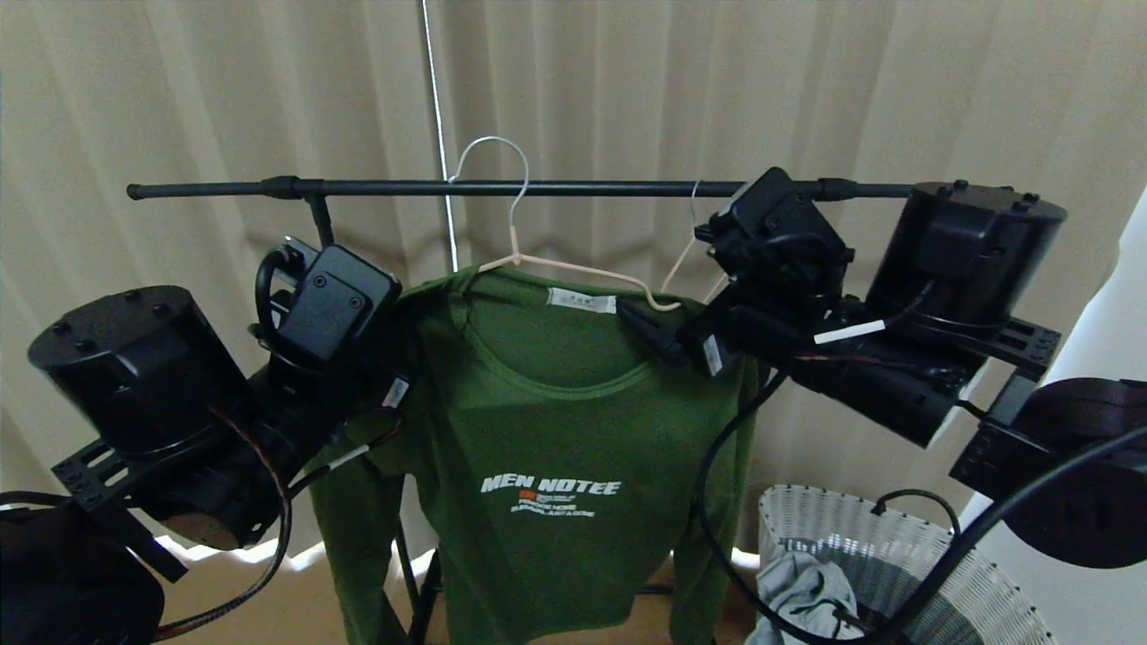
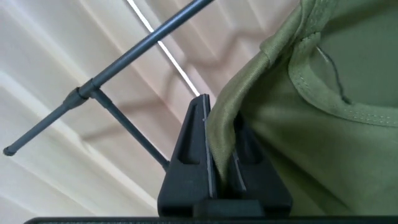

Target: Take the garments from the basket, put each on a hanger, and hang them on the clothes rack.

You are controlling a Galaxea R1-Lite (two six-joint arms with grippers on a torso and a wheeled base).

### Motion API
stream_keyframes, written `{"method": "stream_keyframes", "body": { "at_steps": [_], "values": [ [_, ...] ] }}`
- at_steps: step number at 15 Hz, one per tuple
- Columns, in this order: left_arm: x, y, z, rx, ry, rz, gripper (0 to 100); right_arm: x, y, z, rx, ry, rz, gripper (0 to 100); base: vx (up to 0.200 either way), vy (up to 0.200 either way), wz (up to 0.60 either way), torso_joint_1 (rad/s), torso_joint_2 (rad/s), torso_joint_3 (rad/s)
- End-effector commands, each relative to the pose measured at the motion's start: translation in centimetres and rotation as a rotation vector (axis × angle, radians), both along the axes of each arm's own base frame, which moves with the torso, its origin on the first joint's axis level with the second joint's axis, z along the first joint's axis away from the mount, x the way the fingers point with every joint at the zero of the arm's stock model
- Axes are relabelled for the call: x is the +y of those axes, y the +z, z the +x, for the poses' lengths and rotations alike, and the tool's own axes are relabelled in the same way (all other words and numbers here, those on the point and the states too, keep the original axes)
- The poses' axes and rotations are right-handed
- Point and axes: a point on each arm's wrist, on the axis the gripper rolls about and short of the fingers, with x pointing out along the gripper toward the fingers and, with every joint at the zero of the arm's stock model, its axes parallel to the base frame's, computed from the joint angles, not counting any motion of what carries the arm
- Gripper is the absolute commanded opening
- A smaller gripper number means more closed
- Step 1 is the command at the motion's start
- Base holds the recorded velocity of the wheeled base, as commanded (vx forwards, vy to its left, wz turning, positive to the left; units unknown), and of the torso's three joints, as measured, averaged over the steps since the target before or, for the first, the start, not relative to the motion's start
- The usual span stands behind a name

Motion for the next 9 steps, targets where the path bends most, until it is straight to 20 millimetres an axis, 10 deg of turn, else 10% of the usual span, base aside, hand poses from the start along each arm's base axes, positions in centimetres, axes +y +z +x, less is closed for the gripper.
{"method": "stream_keyframes", "body": {
  "at_steps": [1,9],
  "values": [
    [-0.1,-0.2,-0.3,0.006,-0.010,0.005,0,1.1,-0.9,1.7,0.011,-0.023,-0.009,100,0.000,0.000,0.00,0.000,0.00,0.000],
    [-1.0,-0.1,-0.8,-0.001,-0.051,0.008,0,1.4,-2.3,2.2,0.043,-0.037,-0.037,100,0.000,0.000,0.00,0.000,0.00,0.000]
  ]
}}
